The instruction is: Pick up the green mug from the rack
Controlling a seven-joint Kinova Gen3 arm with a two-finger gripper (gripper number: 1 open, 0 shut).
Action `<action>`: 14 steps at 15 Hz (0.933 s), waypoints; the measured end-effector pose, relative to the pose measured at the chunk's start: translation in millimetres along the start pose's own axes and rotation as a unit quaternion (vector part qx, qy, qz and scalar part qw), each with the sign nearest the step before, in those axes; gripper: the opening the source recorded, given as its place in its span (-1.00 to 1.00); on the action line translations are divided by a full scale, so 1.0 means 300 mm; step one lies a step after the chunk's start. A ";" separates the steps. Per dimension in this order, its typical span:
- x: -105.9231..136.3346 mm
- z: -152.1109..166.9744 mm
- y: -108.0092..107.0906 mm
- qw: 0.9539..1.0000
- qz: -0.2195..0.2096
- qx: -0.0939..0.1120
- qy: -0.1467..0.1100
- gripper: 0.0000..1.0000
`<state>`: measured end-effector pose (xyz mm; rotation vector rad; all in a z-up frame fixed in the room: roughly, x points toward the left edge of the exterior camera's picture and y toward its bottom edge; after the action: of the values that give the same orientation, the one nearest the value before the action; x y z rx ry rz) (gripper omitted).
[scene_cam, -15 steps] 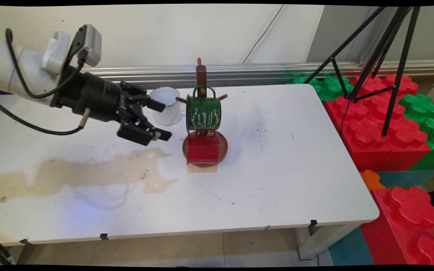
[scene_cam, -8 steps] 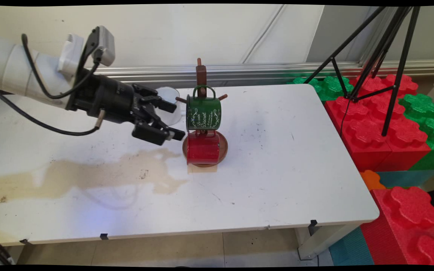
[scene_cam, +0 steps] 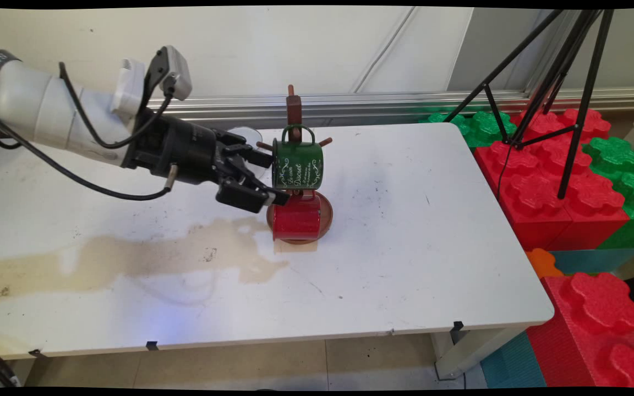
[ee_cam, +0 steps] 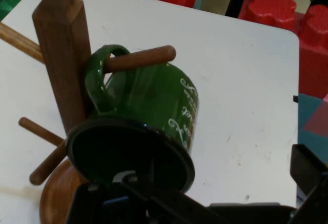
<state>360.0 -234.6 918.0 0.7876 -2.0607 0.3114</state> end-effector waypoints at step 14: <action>-0.018 0.109 -0.005 1.000 -0.023 -0.009 0.012 -1.00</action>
<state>341.8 -249.6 894.6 0.8139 -2.0170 0.2752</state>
